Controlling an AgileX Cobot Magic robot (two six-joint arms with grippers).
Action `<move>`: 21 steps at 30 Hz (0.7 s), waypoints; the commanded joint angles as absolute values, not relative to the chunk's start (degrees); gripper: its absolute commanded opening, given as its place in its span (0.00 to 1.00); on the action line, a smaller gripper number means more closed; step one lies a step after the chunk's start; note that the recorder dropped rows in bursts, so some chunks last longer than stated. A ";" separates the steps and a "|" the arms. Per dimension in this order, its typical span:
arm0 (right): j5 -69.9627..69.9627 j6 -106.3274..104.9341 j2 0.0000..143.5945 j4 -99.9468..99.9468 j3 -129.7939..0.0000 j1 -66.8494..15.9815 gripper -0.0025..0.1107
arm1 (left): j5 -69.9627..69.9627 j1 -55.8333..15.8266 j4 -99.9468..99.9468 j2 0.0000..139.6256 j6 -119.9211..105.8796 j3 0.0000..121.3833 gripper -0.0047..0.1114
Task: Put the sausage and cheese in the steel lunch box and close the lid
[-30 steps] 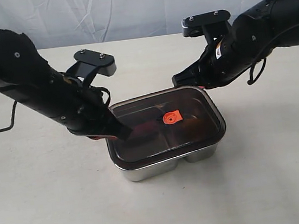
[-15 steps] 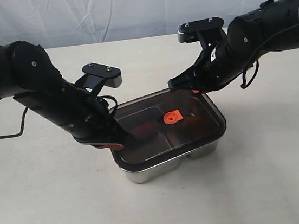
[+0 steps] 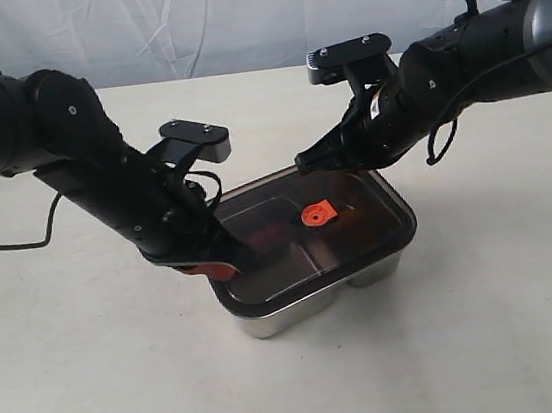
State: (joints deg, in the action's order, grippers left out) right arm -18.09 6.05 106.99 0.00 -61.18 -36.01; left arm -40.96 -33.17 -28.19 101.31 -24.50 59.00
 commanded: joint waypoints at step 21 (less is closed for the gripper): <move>-45.42 9.19 49.93 -3.56 -55.32 -35.35 0.02 | -31.31 -33.14 -7.14 42.33 1.61 51.71 0.04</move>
